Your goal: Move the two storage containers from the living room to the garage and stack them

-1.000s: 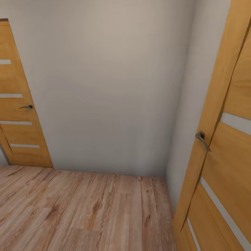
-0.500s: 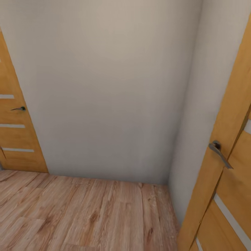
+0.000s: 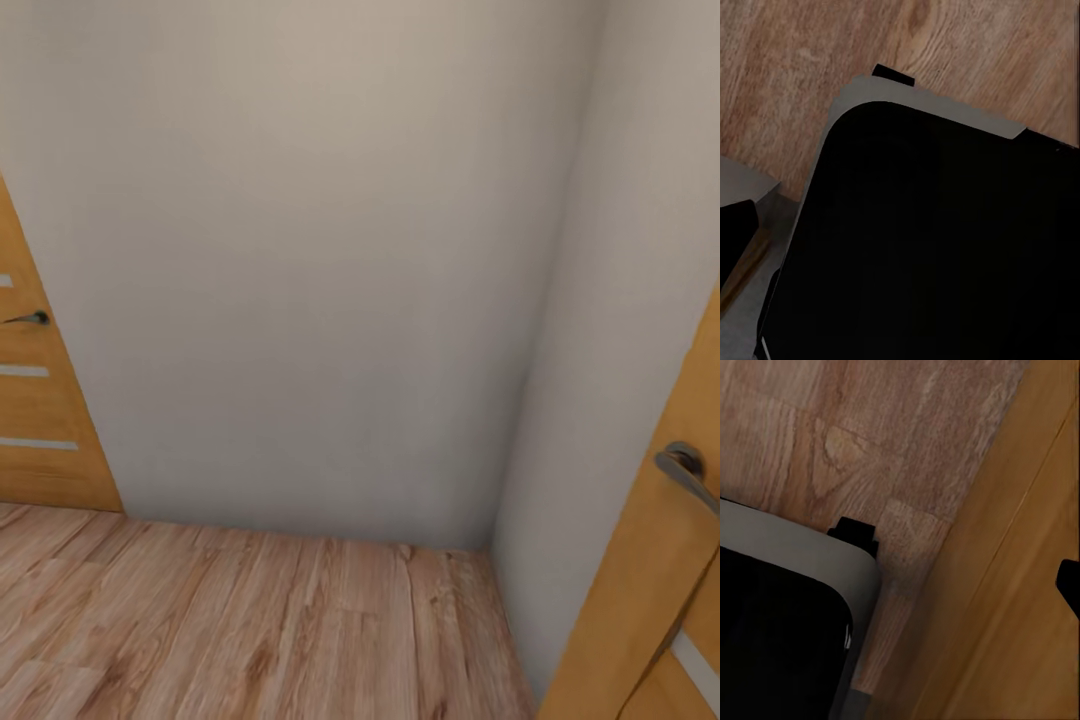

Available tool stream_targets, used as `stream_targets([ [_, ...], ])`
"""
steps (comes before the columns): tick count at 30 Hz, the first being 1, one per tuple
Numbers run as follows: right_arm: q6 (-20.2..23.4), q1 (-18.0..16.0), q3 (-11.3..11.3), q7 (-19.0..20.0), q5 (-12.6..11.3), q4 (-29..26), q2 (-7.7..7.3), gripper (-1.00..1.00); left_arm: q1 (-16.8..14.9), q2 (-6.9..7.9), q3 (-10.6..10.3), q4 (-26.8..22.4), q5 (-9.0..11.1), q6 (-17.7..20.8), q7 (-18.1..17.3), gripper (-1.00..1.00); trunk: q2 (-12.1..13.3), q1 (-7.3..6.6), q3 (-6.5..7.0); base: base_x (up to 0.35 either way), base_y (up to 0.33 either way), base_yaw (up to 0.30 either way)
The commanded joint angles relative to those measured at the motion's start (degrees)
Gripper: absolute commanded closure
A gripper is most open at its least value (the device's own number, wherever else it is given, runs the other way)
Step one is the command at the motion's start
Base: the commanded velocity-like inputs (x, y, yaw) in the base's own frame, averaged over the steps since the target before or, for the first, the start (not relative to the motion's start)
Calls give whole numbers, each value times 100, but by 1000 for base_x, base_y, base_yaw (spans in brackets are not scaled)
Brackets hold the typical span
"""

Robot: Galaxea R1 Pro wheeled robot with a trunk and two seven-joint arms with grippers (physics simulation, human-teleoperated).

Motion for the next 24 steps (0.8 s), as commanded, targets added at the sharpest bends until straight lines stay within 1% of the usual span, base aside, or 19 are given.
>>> stream_targets([
  [1,-34,-8,12,17,0,19,-1,-100,-1,-1,10,-2,17,-10,3,-100,-3,3,-5,321,0,0],
  [6,-31,-8,5,8,0,19,-11,-100,-1,-1,14,0,17,-10,3,-100,-3,3,-5,321,0,121],
  [24,-68,-8,4,7,0,19,-13,-100,-1,-1,17,6,17,-10,3,-100,-3,3,-5,322,0,265],
])
